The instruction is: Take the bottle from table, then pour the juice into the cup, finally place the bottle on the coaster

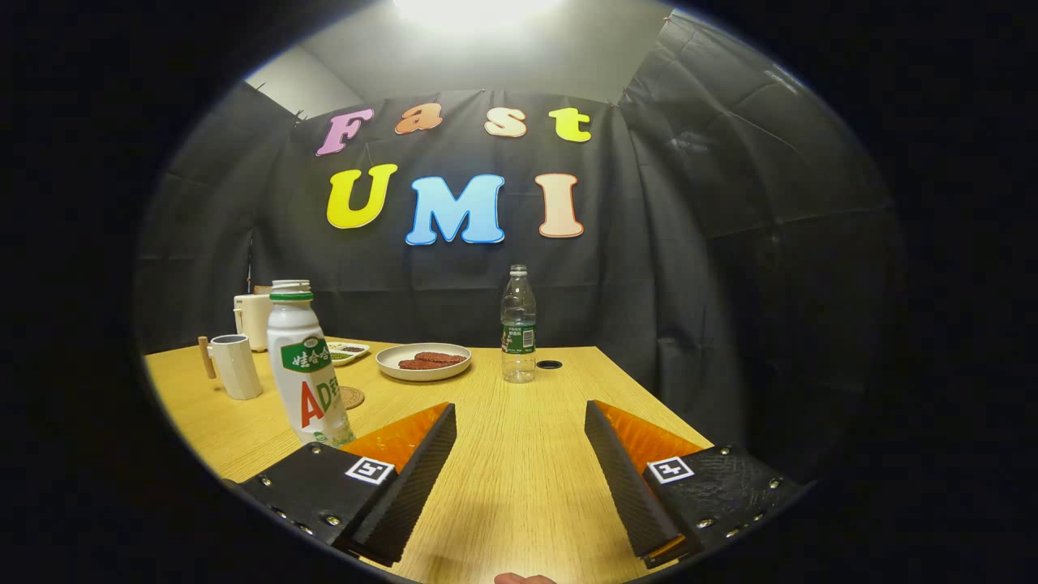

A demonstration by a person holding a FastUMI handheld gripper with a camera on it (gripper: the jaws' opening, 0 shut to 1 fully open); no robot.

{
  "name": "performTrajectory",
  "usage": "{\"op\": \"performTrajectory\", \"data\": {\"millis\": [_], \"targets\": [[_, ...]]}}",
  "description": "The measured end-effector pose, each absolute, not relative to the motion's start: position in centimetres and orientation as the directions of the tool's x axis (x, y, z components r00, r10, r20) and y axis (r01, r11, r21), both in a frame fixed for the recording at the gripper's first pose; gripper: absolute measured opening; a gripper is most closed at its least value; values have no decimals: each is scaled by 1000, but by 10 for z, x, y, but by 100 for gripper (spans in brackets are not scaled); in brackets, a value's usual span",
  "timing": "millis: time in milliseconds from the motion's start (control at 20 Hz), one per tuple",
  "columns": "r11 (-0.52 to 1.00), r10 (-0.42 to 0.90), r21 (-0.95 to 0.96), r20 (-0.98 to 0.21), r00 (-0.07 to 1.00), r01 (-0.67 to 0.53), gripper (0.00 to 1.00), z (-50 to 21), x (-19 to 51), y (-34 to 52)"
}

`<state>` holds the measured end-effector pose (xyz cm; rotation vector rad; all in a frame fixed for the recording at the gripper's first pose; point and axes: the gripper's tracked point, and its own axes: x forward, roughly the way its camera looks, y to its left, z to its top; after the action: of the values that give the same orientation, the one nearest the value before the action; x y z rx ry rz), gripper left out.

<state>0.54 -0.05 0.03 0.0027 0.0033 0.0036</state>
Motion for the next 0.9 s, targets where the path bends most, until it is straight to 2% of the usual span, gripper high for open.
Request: {"op": "performTrajectory", "data": {"millis": [400, 550, 700, 900], "targets": [[998, -36, 50, -40, 999, 38, 98, -2, 71, -12], [995, -7, 97, -31, 999, 10, 98, 4, 85, 0], [998, -13, 67, -1, 1000, 13, 98, 25, 81, 6], [996, 7, 88, 34, 999, -10, 98, 55, 37, 28]]}}
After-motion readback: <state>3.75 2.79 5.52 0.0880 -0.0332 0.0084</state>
